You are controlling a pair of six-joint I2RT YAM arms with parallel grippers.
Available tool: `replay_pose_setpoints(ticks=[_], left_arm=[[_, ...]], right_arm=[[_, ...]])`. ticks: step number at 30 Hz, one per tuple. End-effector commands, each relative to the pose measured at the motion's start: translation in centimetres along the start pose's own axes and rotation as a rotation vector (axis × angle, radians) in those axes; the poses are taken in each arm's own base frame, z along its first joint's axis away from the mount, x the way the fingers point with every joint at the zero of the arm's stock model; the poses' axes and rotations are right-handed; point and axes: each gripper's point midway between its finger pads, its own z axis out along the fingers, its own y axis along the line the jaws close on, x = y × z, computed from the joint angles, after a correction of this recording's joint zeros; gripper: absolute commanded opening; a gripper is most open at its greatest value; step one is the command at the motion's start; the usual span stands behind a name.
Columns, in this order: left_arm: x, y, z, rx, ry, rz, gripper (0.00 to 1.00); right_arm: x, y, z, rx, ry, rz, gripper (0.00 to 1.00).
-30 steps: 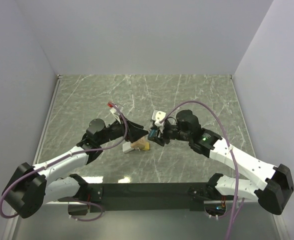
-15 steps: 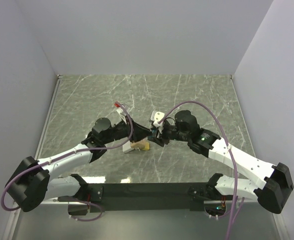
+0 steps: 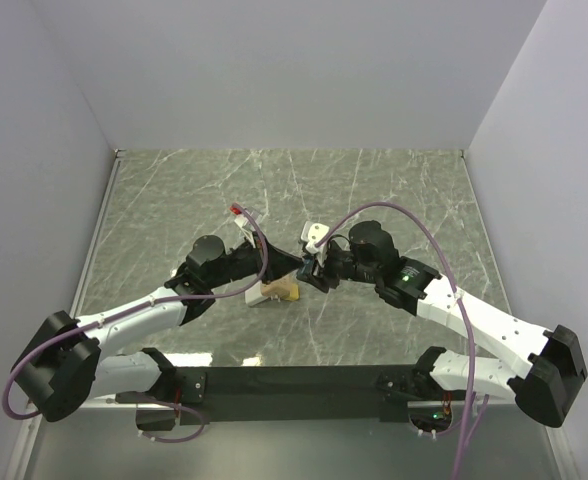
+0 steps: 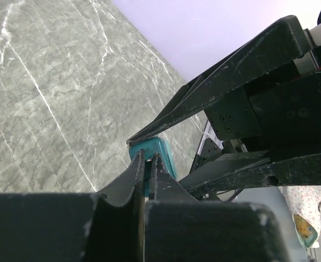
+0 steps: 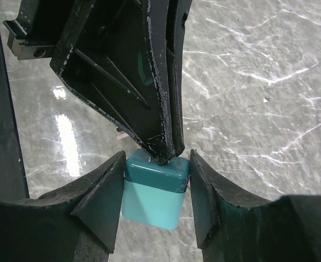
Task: Insert the plug
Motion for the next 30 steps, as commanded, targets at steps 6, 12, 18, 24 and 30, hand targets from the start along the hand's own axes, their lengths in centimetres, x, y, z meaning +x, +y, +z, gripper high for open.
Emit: replay_pose_setpoints(ticks=[6, 12, 18, 24, 30], left_arm=[[-2.1, -1.2, 0.1, 0.016, -0.077, 0.056, 0.0], [-2.7, -0.7, 0.2, -0.013, -0.103, 0.058, 0.0], [-3.3, -0.1, 0.0, -0.056, -0.132, 0.064, 0.0], [-4.4, 0.7, -0.7, -0.117, -0.178, 0.084, 0.0], [-7.6, 0.3, -3.4, -0.141, -0.326, 0.13, 0.0]], right_arm=[[-4.6, -2.1, -0.8, 0.113, -0.139, 0.005, 0.36], [-5.0, -2.1, -0.7, 0.111, -0.15, 0.023, 0.61], [-5.0, -2.8, -1.3, 0.168, -0.156, 0.044, 0.95], [-5.8, -2.9, -3.2, 0.214, -0.23, 0.058, 0.96], [-8.0, -5.4, -5.4, 0.369, -0.384, 0.213, 0.96]])
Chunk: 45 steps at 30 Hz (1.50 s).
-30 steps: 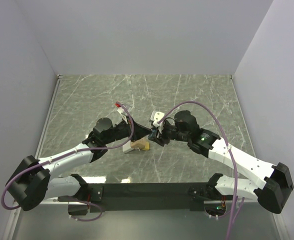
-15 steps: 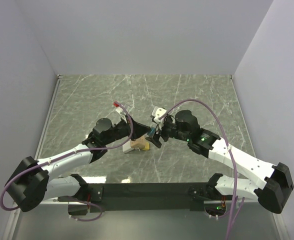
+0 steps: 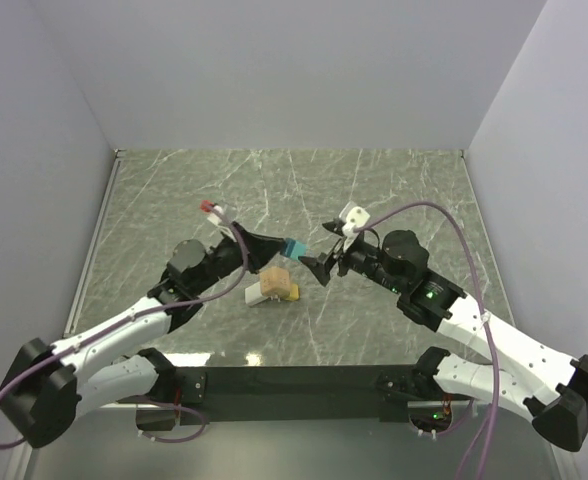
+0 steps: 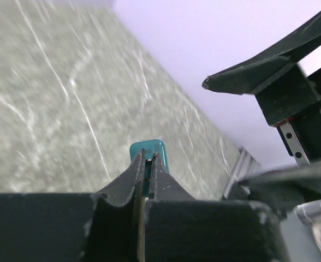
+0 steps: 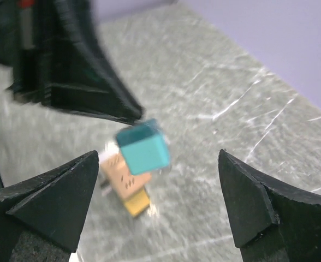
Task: Insert the plug
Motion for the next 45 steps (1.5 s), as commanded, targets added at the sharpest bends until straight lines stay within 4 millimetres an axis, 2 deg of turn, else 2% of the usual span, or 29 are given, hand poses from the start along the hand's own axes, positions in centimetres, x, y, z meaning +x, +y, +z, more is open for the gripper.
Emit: replay_pose_setpoints(ticks=[1, 7, 8, 10, 11, 12, 14, 21, 25, 37, 40, 43, 45], left_arm=[[-3.7, -0.9, -1.3, 0.017, -0.156, 0.055, 0.0], [-5.7, -3.4, -4.0, 0.125, -0.304, 0.074, 0.0], [-6.1, -4.1, -4.5, 0.155, -0.319, 0.082, 0.0], [-6.7, -5.2, -5.3, 0.21, -0.366, 0.083, 0.0], [-7.2, -5.8, -5.8, 0.233, -0.389, 0.088, 0.0], [-7.7, -6.4, -6.2, 0.256, -0.414, 0.094, 0.0], [-8.1, -7.0, -6.6, 0.279, -0.432, 0.109, 0.0], [-8.7, -8.7, -6.9, 0.359, -0.441, 0.108, 0.0], [-9.0, -9.8, -7.3, 0.413, -0.458, 0.109, 0.0], [-9.0, -11.1, -7.4, 0.469, -0.453, 0.115, 0.0], [-8.8, -11.2, -7.0, 0.468, -0.446, 0.113, 0.0], [-8.8, -11.5, -7.0, 0.482, -0.451, 0.116, 0.0], [-8.8, -11.5, -6.9, 0.482, -0.452, 0.12, 0.0]], right_arm=[[-3.7, -2.4, 0.0, 0.132, -0.16, 0.128, 0.95], [-6.4, -2.5, -0.3, 0.066, -0.334, 0.375, 0.91], [-6.7, -1.0, -0.4, -0.034, -0.345, 0.424, 0.9], [-7.5, -1.3, -0.8, -0.073, -0.403, 0.454, 0.89], [-7.7, -0.3, -1.0, -0.144, -0.401, 0.474, 0.89], [-7.9, -0.4, -1.0, -0.158, -0.415, 0.474, 0.88], [-8.1, 0.8, -1.3, -0.237, -0.413, 0.486, 0.88], [-9.3, 3.5, -2.6, -0.441, -0.486, 0.494, 0.86], [-9.1, 3.4, -2.3, -0.441, -0.476, 0.494, 0.86], [-8.5, 3.6, -1.1, -0.466, -0.448, 0.506, 0.83], [-8.6, 3.9, -1.0, -0.484, -0.45, 0.501, 0.81], [-8.7, 4.4, -1.2, -0.509, -0.455, 0.491, 0.73], [-8.7, 4.7, -1.3, -0.523, -0.453, 0.487, 0.64]])
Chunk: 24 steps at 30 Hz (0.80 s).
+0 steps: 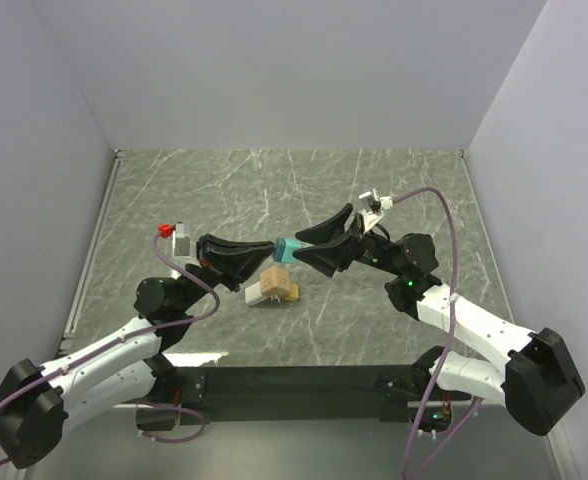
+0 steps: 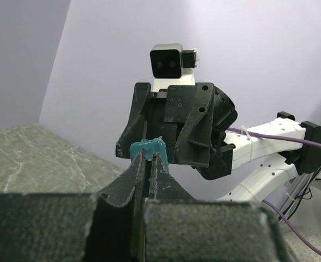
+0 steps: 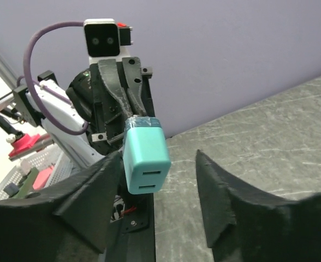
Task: Insert the plug
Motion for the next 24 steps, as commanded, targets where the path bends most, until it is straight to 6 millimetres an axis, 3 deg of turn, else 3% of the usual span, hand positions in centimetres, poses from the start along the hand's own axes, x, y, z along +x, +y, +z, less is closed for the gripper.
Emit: replay_pose_setpoints(ticks=[1, 4, 10, 13, 18, 19, 22, 24], left_arm=[[-2.6, -2.4, 1.0, 0.092, -0.078, 0.033, 0.0], [-2.5, -2.4, 1.2, 0.094, -0.082, 0.037, 0.0], [-2.6, -2.6, 1.4, 0.103, -0.084, 0.049, 0.0], [-2.5, -2.4, 1.4, 0.096, -0.077, 0.051, 0.0], [-1.3, -1.6, 1.7, 0.079, -0.036, 0.054, 0.01], [-0.8, -1.3, 1.8, 0.074, -0.021, 0.049, 0.05], [0.2, -0.5, 2.0, 0.055, 0.011, 0.04, 0.36], [0.5, 0.0, 2.0, 0.036, 0.019, 0.043, 0.49]], right_arm=[[-1.4, 2.2, 0.5, -0.094, -0.031, -0.053, 0.61], [-0.9, 2.5, 0.7, -0.117, -0.012, -0.049, 0.55], [-0.5, 2.7, 1.0, -0.132, 0.001, -0.043, 0.53], [-0.6, 3.0, 0.9, -0.146, -0.004, -0.057, 0.44], [-1.4, 4.1, 0.2, -0.179, -0.072, -0.126, 0.18], [-1.6, 4.1, 0.1, -0.178, -0.082, -0.141, 0.15], [-2.2, 4.0, -0.1, -0.152, -0.105, -0.171, 0.0], [-2.6, 3.8, -0.2, -0.123, -0.114, -0.193, 0.0]])
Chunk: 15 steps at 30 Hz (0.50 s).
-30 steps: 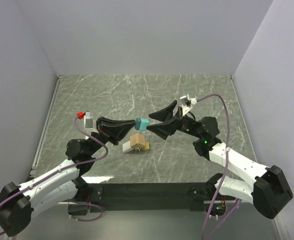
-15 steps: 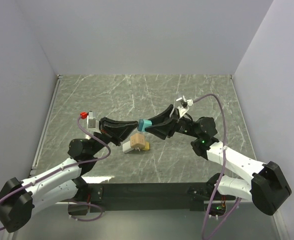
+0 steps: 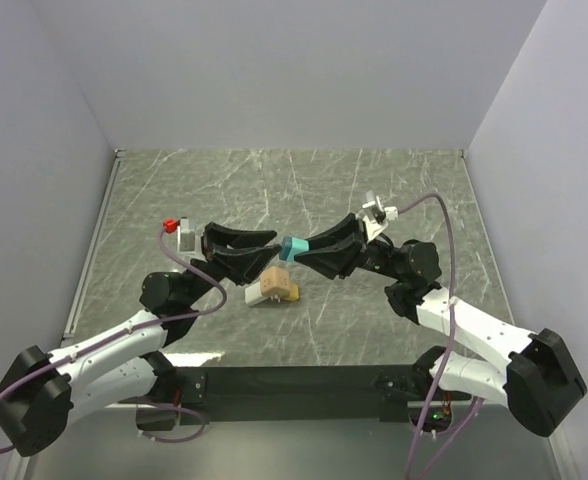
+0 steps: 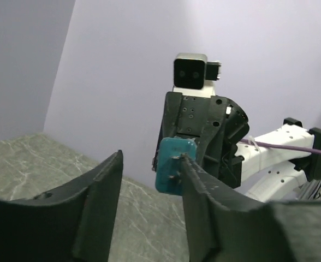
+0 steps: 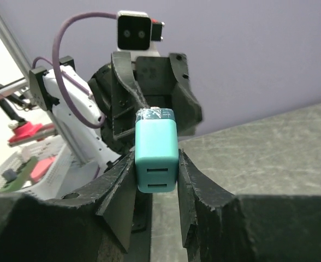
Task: Insert the plug
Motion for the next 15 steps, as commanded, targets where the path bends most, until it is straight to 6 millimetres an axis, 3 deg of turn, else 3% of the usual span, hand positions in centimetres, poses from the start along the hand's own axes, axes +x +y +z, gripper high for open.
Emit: replay_pose_setpoints(ticks=[1, 2, 5, 6, 7, 8, 9, 11, 12, 14, 15], left_arm=[[0.5, 0.0, 0.6, 0.01, 0.032, 0.011, 0.53], [0.7, 0.2, 0.5, -0.002, 0.038, 0.015, 0.62], [0.8, 1.1, 0.2, -0.053, 0.043, 0.039, 0.76], [0.9, 1.5, -0.1, -0.076, 0.047, 0.05, 0.78], [0.0, 1.8, -0.3, -0.111, 0.018, 0.07, 0.8], [0.5, 2.7, -0.8, -0.154, 0.043, 0.105, 0.83], [0.5, 3.5, -1.4, -0.196, 0.047, 0.126, 0.83], [-0.6, 4.2, -2.4, -0.254, 0.016, 0.203, 0.82], [0.2, 4.9, -3.2, -0.283, 0.044, 0.223, 0.81], [0.4, 5.4, -4.0, -0.297, 0.068, 0.309, 0.79], [1.4, 5.9, -4.6, -0.305, 0.11, 0.332, 0.79]], right_arm=[[-2.9, 1.3, 0.1, -0.013, -0.087, -0.128, 0.0], [-3.2, 1.6, 0.0, -0.011, -0.095, -0.14, 0.0], [-3.8, 1.3, -0.4, 0.032, -0.099, -0.165, 0.0], [-3.3, 0.6, -0.6, 0.073, -0.071, -0.166, 0.0], [-3.8, -0.1, -0.8, 0.126, -0.083, -0.169, 0.0], [-4.7, 0.2, -1.1, 0.149, -0.095, -0.191, 0.0], [-3.8, -1.0, -1.6, 0.215, -0.05, -0.178, 0.0], [-5.2, -1.6, -2.2, 0.302, -0.073, -0.185, 0.0], [-4.2, -2.6, -2.8, 0.358, -0.019, -0.154, 0.0], [-5.0, -3.1, -3.0, 0.421, 0.0, -0.14, 0.0], [-3.8, -4.1, -3.7, 0.478, 0.064, -0.095, 0.0]])
